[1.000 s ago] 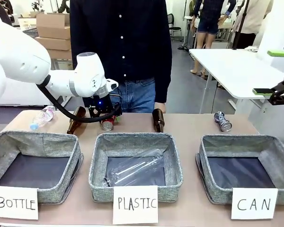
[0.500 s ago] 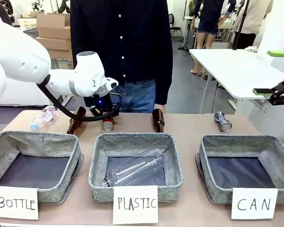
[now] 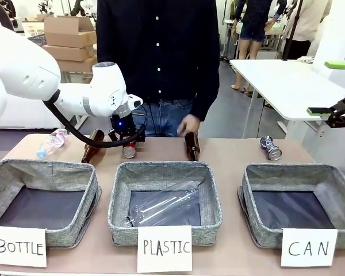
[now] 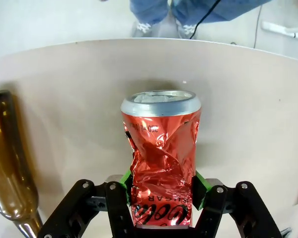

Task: Sort the can waste into the basket.
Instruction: Pick up the can waste from the table and place it in the right Fabric basket.

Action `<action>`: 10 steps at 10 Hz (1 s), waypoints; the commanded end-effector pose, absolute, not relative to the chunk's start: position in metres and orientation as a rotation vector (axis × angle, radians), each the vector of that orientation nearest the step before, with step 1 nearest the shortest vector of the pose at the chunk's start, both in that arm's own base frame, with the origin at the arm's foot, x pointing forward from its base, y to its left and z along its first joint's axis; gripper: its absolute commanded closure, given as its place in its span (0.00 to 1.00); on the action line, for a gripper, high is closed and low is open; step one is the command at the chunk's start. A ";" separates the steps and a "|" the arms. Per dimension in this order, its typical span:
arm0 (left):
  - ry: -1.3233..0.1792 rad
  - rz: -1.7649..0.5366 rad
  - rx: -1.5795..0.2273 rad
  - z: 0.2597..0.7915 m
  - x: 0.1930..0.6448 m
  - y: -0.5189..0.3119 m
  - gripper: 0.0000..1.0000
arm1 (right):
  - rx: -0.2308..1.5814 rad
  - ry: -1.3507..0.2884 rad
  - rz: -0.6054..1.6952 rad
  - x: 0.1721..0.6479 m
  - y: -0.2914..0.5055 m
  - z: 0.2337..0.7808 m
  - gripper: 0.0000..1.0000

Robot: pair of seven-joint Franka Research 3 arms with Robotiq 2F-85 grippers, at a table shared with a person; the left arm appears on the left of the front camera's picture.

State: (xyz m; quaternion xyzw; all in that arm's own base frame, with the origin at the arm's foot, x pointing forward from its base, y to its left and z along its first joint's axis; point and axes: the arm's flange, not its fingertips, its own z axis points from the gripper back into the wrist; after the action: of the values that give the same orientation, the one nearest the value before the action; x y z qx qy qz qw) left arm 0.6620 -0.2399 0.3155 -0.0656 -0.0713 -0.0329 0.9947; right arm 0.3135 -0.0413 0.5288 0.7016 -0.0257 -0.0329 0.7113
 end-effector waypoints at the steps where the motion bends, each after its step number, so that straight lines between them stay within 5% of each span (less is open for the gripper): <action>1: -0.131 -0.035 -0.104 0.325 0.659 -0.234 1.00 | 1.581 -0.078 -0.054 0.316 -0.041 0.531 0.00; 5: -0.044 -0.123 -0.207 0.394 0.608 -0.191 1.00 | 1.581 -0.078 -0.054 0.316 -0.041 0.531 0.00; 8: -0.159 -0.388 -0.416 0.510 0.440 -0.093 1.00 | 1.581 -0.078 -0.054 0.316 -0.041 0.531 0.00; 10: -0.264 -0.549 -0.483 0.537 0.343 -0.067 1.00 | 1.581 -0.078 -0.054 0.316 -0.041 0.531 0.00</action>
State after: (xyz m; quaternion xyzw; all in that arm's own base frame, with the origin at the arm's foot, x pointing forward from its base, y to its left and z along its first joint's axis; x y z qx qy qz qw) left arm 0.4327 -0.0995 0.5189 -0.2198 -0.1109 -0.2268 0.9423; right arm 0.3137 -0.0419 0.5292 0.7012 -0.0265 -0.0333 0.7117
